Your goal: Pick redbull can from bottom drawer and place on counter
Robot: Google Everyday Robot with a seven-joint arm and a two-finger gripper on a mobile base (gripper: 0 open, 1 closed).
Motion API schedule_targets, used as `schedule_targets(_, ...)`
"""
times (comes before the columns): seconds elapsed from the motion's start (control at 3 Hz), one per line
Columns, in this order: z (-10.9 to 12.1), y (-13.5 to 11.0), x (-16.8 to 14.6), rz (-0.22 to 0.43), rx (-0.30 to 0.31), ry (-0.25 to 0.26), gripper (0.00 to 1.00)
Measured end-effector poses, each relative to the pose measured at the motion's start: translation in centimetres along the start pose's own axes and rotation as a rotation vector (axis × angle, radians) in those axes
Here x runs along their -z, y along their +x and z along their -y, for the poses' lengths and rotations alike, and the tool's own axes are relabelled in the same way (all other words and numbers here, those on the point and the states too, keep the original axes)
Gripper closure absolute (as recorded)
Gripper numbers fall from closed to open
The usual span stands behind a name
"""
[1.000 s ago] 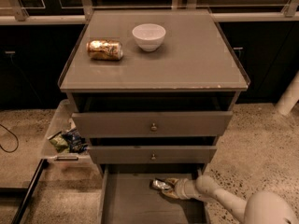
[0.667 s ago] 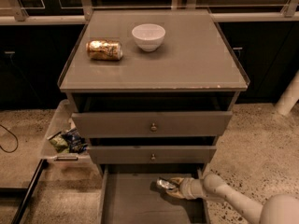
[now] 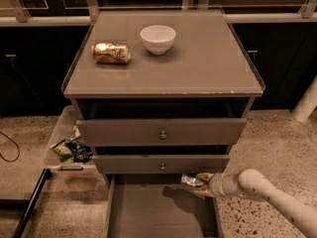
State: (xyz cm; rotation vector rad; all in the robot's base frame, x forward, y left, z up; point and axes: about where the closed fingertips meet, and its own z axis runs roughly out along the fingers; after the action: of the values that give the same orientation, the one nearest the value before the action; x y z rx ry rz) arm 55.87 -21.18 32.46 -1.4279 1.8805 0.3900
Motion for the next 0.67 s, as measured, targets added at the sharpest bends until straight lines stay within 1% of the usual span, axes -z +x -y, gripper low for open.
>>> schedule_targets(0.33, 0.0, 0.0, 0.0, 0.0, 0.0, 0.0, 1.0)
schedule_targets(0.67, -0.7, -0.6, 1.1, 0.005, 0.022, 0.015, 1.0)
